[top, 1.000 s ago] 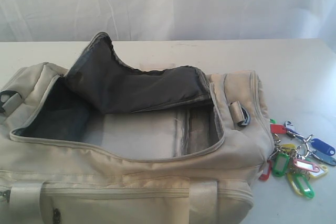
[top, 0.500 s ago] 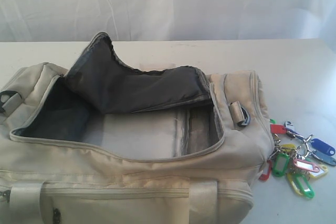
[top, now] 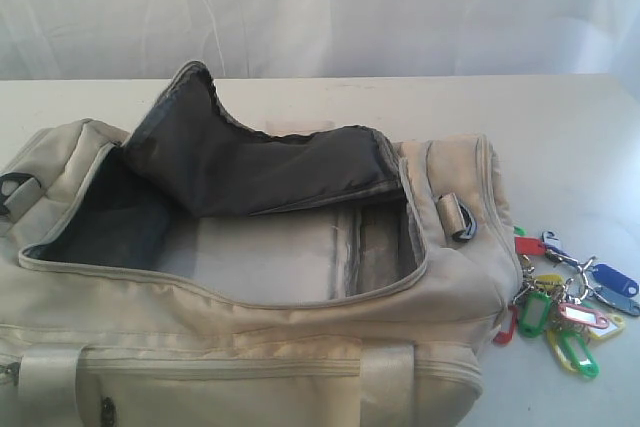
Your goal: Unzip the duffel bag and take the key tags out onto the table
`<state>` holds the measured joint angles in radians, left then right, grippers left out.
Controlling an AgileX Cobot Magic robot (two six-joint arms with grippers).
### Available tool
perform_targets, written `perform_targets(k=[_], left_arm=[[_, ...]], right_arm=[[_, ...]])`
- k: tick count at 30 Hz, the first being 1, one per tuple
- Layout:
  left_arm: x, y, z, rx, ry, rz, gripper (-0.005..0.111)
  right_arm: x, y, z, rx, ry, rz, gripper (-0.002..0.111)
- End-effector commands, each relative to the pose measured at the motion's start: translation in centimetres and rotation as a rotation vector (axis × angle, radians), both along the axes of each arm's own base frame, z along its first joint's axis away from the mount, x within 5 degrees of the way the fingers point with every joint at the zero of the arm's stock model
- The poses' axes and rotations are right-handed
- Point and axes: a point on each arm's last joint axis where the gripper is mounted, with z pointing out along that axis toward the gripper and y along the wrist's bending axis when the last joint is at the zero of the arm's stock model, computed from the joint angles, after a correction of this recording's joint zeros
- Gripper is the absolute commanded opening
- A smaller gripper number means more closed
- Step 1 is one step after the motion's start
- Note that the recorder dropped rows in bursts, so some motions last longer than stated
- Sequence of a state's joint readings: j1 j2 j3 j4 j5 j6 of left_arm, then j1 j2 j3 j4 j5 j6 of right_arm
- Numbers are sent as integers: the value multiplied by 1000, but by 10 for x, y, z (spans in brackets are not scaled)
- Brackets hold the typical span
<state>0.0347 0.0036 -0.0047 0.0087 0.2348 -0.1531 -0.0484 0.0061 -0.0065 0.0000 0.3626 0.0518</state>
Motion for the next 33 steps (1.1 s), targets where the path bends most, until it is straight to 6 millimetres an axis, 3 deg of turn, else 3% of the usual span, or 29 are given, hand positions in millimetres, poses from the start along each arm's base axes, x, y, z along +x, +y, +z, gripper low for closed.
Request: perform_targets(k=[1,5,33], left_arm=[[0,-1,-2,6,7,-12,0],[0,-1,-2,95,7,-48,0],[0,2,-1,97,1,7,0]], right_arm=[[0,0,-1,-1,-4,4,0],[0,0,-1,-1,-4,4,0],[0,0,-1,-1,-4,4,0]])
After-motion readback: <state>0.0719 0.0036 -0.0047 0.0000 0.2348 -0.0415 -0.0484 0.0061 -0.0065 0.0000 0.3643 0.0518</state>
